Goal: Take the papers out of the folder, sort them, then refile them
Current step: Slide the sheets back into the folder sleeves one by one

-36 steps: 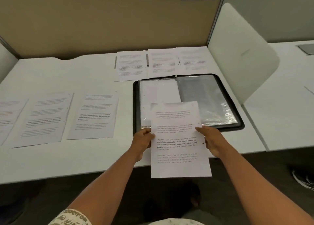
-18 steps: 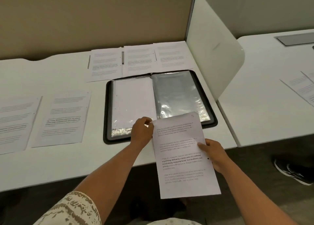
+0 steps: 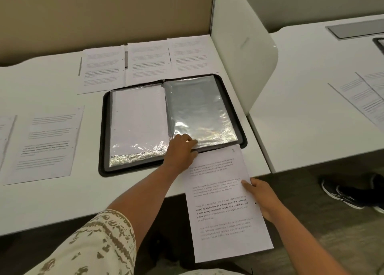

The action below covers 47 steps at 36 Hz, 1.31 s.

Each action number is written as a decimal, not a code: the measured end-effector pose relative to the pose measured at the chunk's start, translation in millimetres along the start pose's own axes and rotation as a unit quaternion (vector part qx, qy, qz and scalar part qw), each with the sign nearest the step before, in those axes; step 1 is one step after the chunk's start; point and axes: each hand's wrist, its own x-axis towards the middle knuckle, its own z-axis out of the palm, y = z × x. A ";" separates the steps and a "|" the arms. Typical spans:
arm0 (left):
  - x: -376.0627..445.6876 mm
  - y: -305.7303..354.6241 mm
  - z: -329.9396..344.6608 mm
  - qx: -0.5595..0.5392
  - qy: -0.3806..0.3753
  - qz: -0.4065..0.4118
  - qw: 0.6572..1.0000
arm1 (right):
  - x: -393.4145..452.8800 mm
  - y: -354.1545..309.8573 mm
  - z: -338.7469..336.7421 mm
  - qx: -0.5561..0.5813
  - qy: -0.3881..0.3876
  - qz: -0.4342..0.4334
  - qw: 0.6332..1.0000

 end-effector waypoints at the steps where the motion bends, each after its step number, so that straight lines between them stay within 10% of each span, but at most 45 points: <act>1: 2.1 0.6 1.0 0.004 0.001 0.000 1.000 | 0.1 0.8 -1.4 -0.001 -0.001 0.001 1.000; 47: 36.6 2.6 -4.7 -0.133 -0.011 -0.119 0.984 | 4.4 -59.3 3.0 -0.105 -0.013 -0.060 0.993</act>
